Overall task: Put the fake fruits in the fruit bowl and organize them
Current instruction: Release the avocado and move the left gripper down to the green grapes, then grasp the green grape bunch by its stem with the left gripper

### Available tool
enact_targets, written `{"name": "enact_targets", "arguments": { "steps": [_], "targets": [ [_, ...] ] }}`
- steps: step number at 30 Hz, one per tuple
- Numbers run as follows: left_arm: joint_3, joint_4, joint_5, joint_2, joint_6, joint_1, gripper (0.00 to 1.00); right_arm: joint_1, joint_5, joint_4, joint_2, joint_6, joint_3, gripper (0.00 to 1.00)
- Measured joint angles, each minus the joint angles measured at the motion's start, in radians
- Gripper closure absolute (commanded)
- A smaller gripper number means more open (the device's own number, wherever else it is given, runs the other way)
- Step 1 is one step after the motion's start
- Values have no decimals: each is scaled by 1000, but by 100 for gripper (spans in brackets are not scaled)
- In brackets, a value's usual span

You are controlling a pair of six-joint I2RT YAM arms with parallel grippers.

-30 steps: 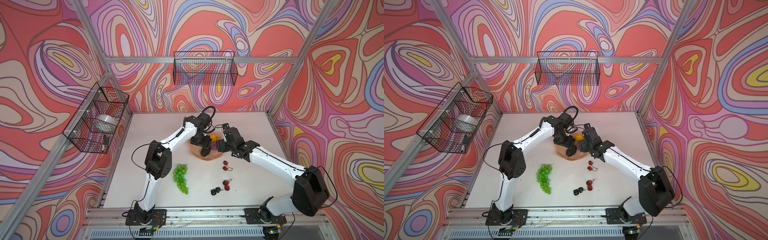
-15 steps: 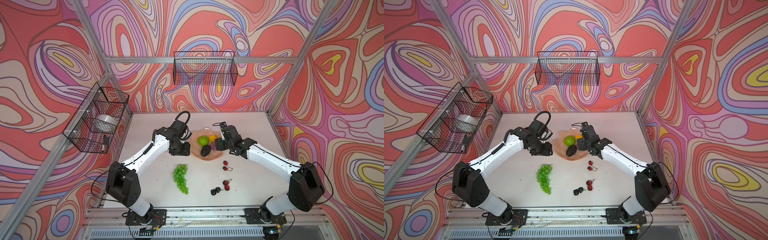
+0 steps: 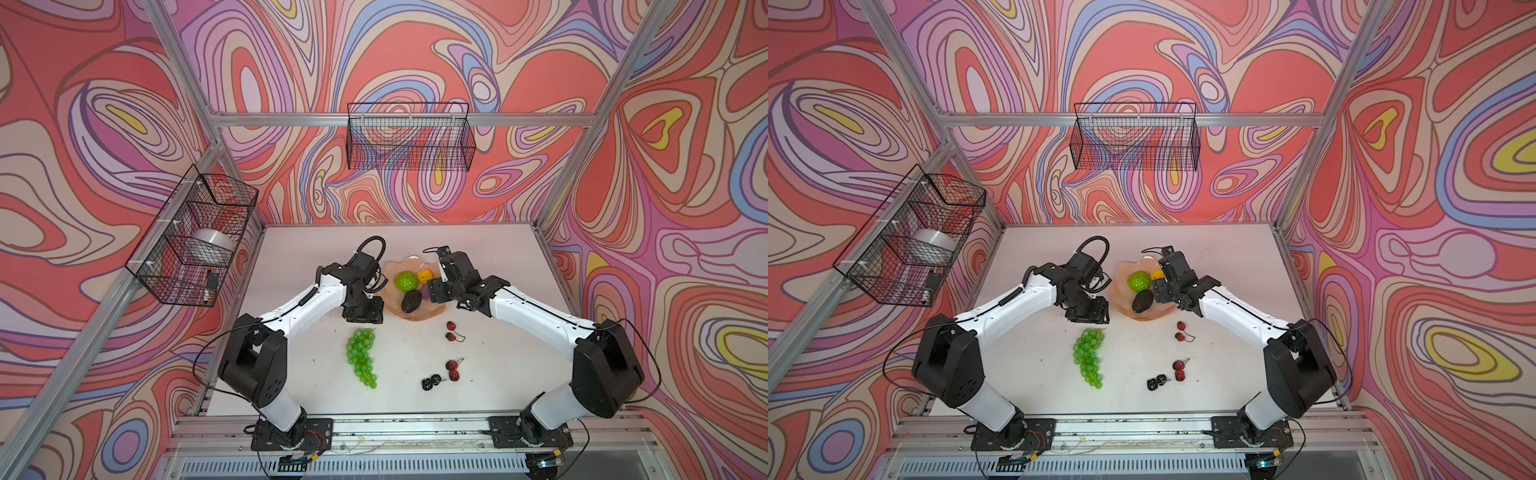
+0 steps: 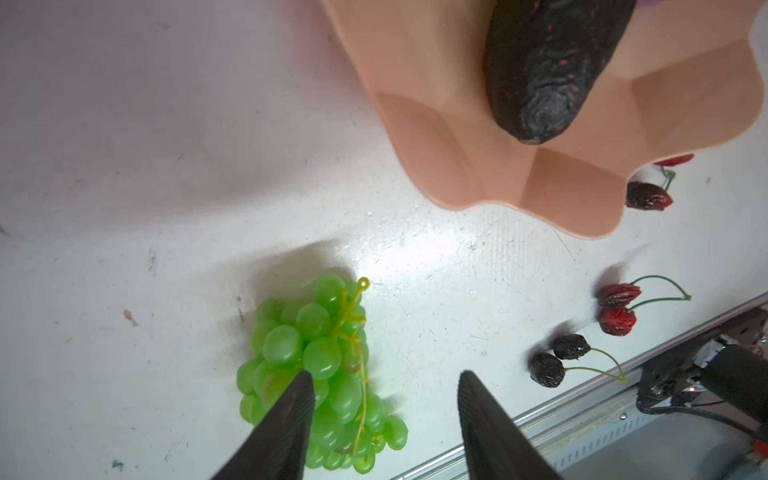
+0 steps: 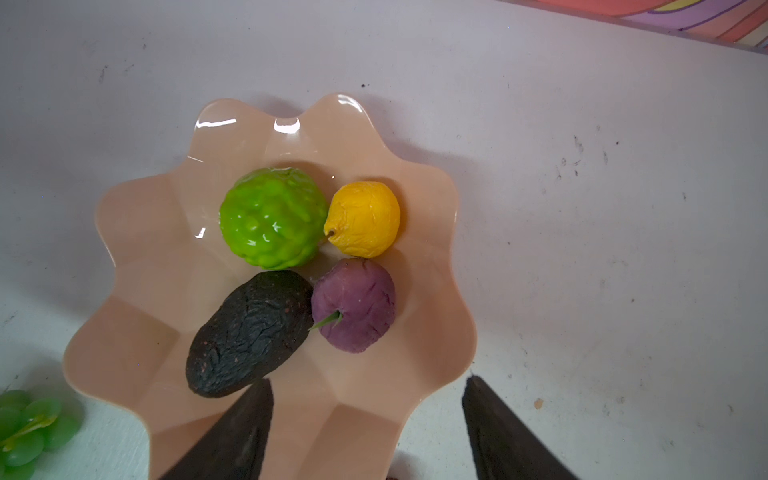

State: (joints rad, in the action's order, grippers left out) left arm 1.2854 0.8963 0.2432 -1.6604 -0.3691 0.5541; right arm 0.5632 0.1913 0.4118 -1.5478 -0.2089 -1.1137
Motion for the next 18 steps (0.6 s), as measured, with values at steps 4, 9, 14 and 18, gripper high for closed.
{"name": "enact_targets", "arguments": {
  "steps": [4,9,14,18],
  "targets": [
    [40,39,-50,-62,18,60,46,0,1,-4,1,-18,3,27],
    [60,100,-122,-117,17,108,49,0,2,-13,3,-25,39,28],
    [63,124,-169,-152,13,143,54,0,3,-14,3,-26,58,28],
    [77,129,-185,-175,13,143,57,0,3,-16,3,-27,59,28]
  ]
}}
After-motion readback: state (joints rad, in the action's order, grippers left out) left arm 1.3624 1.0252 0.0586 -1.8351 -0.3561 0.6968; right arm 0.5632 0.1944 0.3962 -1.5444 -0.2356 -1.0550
